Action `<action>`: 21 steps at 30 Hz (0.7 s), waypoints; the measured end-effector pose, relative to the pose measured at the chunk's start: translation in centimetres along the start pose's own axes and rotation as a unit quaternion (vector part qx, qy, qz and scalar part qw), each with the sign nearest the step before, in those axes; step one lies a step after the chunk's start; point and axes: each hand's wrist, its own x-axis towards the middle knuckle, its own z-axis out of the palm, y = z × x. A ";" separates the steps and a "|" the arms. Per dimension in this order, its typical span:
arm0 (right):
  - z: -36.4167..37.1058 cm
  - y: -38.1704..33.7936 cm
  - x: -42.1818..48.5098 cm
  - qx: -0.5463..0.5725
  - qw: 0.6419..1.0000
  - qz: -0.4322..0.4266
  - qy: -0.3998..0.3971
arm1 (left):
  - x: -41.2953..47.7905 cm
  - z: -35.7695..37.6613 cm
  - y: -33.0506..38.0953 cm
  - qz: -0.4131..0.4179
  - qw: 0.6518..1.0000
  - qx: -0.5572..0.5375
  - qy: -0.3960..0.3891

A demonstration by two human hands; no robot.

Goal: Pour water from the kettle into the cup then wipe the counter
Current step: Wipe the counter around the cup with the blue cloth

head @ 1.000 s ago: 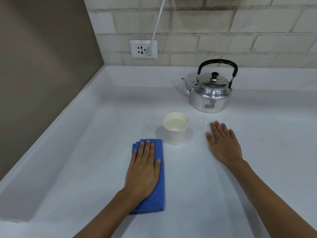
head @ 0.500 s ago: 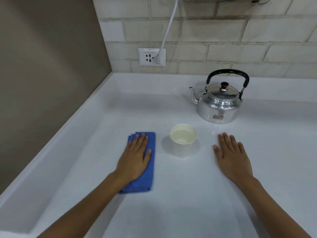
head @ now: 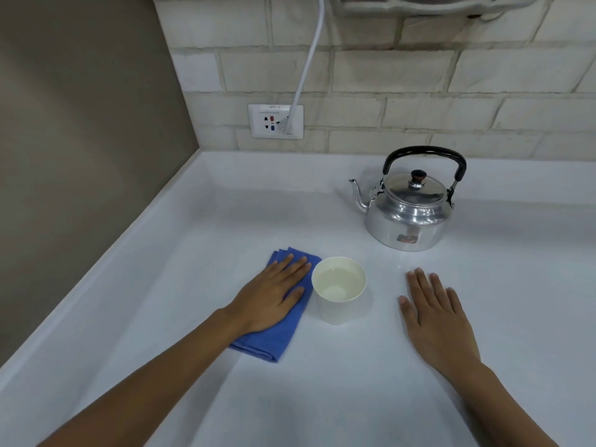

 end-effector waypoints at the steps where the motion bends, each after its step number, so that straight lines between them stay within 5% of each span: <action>1: 0.0 -0.1 0.0 -0.001 1.000 0.000 0.002 | 0.6 -0.3 -0.4 0.002 1.000 0.007 -0.003; 21: -0.3 -0.5 -0.3 0.027 1.000 0.008 -0.004 | 14.5 -0.7 -3.4 -0.115 0.993 0.040 0.008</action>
